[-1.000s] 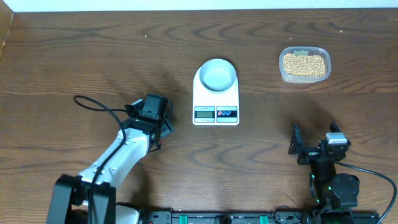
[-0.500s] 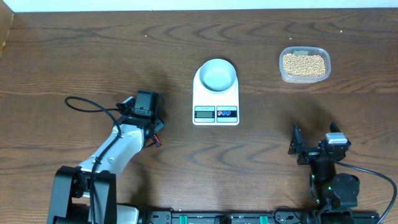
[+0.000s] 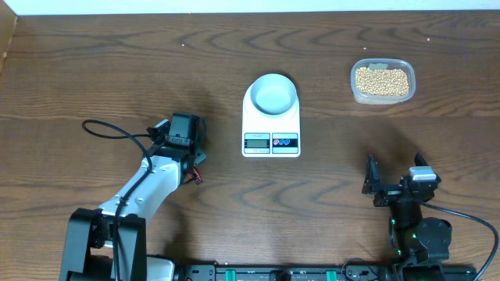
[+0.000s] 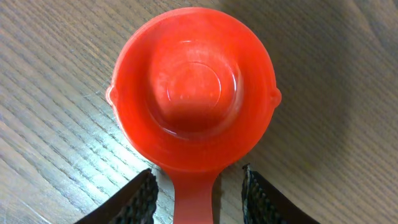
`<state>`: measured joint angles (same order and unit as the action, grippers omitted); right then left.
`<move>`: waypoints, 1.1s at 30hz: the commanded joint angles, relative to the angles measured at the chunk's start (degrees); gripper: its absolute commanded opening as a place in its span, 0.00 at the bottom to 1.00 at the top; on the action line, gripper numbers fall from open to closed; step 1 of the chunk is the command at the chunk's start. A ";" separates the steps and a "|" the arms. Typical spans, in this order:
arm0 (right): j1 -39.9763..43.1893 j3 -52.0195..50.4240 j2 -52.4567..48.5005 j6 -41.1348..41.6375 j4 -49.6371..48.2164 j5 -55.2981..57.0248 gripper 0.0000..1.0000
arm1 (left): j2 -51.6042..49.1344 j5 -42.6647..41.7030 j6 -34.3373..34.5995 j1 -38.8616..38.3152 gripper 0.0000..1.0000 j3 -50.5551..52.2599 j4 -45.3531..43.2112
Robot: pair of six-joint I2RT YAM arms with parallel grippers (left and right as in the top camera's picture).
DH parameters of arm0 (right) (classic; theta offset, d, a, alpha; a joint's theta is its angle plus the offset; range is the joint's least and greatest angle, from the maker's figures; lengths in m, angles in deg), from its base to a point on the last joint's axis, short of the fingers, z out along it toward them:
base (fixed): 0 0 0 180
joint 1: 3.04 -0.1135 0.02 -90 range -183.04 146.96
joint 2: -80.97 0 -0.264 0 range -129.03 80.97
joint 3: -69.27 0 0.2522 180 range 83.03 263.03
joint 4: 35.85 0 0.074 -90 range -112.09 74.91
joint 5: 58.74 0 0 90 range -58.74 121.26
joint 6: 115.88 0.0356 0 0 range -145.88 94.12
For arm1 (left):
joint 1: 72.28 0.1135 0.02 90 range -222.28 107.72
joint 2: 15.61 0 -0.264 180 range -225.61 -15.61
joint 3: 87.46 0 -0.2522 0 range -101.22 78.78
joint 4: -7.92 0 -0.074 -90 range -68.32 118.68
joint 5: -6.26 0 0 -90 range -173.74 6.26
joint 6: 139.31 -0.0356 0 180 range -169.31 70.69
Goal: Scoop item into bowl and weigh 50g on scale
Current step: 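Reach the left gripper down and grasp the red scoop's handle, then lift the red scoop with the left gripper toward the center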
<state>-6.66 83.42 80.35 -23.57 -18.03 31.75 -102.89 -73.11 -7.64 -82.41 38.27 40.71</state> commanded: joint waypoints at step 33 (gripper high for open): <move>0.20 -0.07 0.35 -0.68 0.26 0.44 0.99 | -3.15 -0.04 -1.09 0.26 0.22 0.11 -1.77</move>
<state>-6.66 83.42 80.35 -23.57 -18.03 31.75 -105.56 -73.13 -8.60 -82.39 38.27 38.96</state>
